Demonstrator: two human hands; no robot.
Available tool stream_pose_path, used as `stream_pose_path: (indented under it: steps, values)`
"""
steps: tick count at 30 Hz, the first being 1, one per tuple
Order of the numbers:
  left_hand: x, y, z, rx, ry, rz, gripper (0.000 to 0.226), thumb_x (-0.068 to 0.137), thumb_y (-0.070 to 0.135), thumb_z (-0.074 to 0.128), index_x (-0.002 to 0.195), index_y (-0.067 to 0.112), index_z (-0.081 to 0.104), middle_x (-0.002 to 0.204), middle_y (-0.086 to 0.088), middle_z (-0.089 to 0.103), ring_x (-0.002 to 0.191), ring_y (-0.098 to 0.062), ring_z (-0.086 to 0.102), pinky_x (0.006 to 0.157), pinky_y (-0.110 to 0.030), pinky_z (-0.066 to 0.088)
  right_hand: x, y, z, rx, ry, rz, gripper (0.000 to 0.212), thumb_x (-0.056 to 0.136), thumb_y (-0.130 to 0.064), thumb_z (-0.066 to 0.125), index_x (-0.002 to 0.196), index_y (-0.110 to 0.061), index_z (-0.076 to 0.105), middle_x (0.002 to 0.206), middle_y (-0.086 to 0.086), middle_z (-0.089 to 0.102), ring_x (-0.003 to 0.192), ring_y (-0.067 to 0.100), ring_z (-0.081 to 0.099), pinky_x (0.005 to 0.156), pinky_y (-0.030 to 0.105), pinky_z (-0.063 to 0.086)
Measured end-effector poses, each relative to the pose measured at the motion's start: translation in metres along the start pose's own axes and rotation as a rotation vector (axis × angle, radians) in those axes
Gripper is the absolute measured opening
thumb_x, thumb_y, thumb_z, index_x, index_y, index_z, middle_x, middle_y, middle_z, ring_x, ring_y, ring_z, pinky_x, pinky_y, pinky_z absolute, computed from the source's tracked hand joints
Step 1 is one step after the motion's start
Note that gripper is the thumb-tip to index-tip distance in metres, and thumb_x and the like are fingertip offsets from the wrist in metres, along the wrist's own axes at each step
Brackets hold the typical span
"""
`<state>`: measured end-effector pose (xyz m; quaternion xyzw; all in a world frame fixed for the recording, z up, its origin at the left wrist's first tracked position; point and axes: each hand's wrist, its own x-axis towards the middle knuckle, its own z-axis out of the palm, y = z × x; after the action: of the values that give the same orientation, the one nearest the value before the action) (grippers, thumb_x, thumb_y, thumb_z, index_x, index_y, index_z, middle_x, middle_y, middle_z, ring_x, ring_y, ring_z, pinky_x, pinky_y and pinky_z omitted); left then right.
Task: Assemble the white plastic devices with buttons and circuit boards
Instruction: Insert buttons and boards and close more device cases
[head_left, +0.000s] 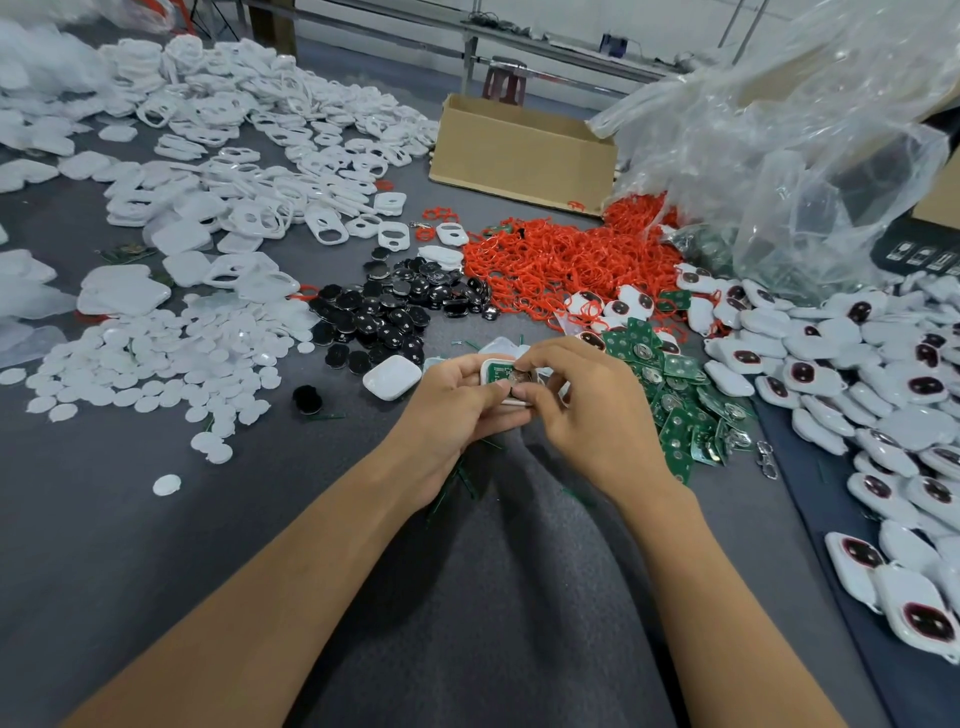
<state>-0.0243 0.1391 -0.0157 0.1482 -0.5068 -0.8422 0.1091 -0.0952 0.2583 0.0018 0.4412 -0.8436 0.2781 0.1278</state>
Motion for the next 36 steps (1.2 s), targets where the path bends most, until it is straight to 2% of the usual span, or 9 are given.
stream_pose_path:
  steps: [15, 26, 30, 32, 34, 36]
  values:
    - [0.000, -0.001, 0.000, 0.006, 0.011, 0.011, 0.020, 0.097, -0.003, 0.045, 0.102, 0.004, 0.063, 0.090, -0.010, 0.068, 0.074, -0.012, 0.069, 0.078, -0.029, 0.059, 0.000, -0.003, 0.001, 0.021, 0.003, 0.010, 0.011, 0.083, -0.014, 0.067, 0.094, -0.012, 0.067, 0.102, -0.001, 0.067, 0.076, 0.026, 0.060, 0.071, 0.042, 0.050]
    - [-0.002, -0.002, 0.004, 0.097, 0.077, 0.044, 0.022, 0.096, -0.004, 0.047, 0.099, 0.008, 0.064, 0.091, -0.011, 0.069, 0.074, -0.014, 0.068, 0.077, -0.030, 0.060, 0.000, -0.003, 0.003, -0.007, 0.018, 0.003, 0.012, 0.082, -0.015, 0.069, 0.094, -0.014, 0.068, 0.101, -0.002, 0.067, 0.073, 0.024, 0.060, 0.068, 0.040, 0.051]
    - [-0.004, 0.000, 0.004, 0.106, 0.086, 0.046, 0.023, 0.095, -0.005, 0.048, 0.093, 0.011, 0.065, 0.089, -0.009, 0.071, 0.071, -0.012, 0.069, 0.070, -0.025, 0.060, 0.000, -0.002, 0.003, 0.061, 0.018, 0.024, 0.012, 0.082, -0.017, 0.071, 0.094, -0.014, 0.070, 0.099, -0.003, 0.067, 0.070, 0.019, 0.058, 0.069, 0.039, 0.050]
    - [-0.006, 0.002, 0.004, 0.115, 0.092, 0.051, 0.024, 0.094, -0.006, 0.048, 0.090, 0.010, 0.065, 0.088, -0.011, 0.071, 0.069, -0.012, 0.070, 0.065, -0.022, 0.059, 0.003, -0.006, 0.001, 0.121, 0.073, 0.054, 0.013, 0.082, -0.013, 0.071, 0.095, -0.013, 0.071, 0.098, -0.002, 0.067, 0.068, 0.016, 0.057, 0.069, 0.037, 0.050]
    - [-0.007, 0.004, 0.005, 0.116, 0.094, 0.058, 0.024, 0.095, -0.008, 0.045, 0.092, 0.005, 0.065, 0.093, -0.017, 0.070, 0.070, -0.015, 0.070, 0.064, -0.024, 0.059, 0.012, -0.016, -0.001, 0.136, 0.135, 0.029, 0.015, 0.082, -0.007, 0.068, 0.095, -0.014, 0.071, 0.099, -0.002, 0.067, 0.072, 0.011, 0.055, 0.072, 0.029, 0.047]
    - [-0.010, 0.004, 0.006, 0.170, 0.091, 0.083, 0.024, 0.097, -0.007, 0.040, 0.102, 0.000, 0.063, 0.097, -0.016, 0.068, 0.076, -0.014, 0.067, 0.062, -0.024, 0.057, 0.030, -0.035, 0.001, 0.111, 0.056, -0.038, 0.016, 0.080, -0.006, 0.067, 0.091, -0.018, 0.072, 0.098, -0.003, 0.067, 0.083, 0.012, 0.058, 0.077, 0.028, 0.047]
